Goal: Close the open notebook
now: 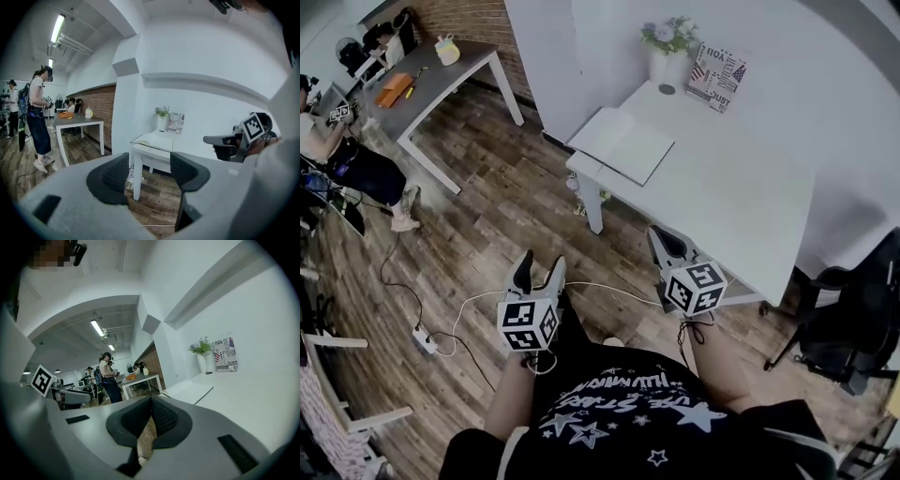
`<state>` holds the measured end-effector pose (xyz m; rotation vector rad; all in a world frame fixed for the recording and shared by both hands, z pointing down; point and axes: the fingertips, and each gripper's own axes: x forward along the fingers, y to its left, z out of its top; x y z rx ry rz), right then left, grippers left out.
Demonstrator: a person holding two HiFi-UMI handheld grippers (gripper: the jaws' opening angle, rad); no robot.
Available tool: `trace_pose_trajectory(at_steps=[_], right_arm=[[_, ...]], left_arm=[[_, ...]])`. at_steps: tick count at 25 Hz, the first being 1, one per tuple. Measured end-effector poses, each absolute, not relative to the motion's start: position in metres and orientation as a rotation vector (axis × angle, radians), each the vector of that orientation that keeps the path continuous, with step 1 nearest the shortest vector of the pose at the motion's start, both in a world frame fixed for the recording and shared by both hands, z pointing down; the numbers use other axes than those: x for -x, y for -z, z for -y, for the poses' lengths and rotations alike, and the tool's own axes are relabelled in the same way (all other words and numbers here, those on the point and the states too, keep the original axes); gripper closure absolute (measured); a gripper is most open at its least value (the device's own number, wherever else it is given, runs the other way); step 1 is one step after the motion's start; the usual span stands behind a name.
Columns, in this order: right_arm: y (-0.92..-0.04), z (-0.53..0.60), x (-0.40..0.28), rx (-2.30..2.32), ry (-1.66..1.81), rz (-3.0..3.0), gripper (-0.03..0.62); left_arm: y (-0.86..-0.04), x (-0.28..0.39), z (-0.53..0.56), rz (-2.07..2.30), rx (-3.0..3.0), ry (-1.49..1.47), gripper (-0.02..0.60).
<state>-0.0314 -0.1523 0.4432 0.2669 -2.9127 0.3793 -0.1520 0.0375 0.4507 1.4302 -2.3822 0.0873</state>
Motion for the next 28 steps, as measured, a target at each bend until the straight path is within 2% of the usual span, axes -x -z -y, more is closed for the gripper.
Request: trace_pose_trajectory(at_steps=[16,28], right_arm=[[-0.444,0.239,0.095,-0.8,-0.421,2.83,0.592],[-0.457,0.281,0.147,-1.024,-0.462,2.693,0.592]], left_arm=[[-0.473,0.279,0.11,2.026,-1.798,-0.128,0.301],[-0.517,0.373,0.196,1.771,-1.773,-0.091,0.302]])
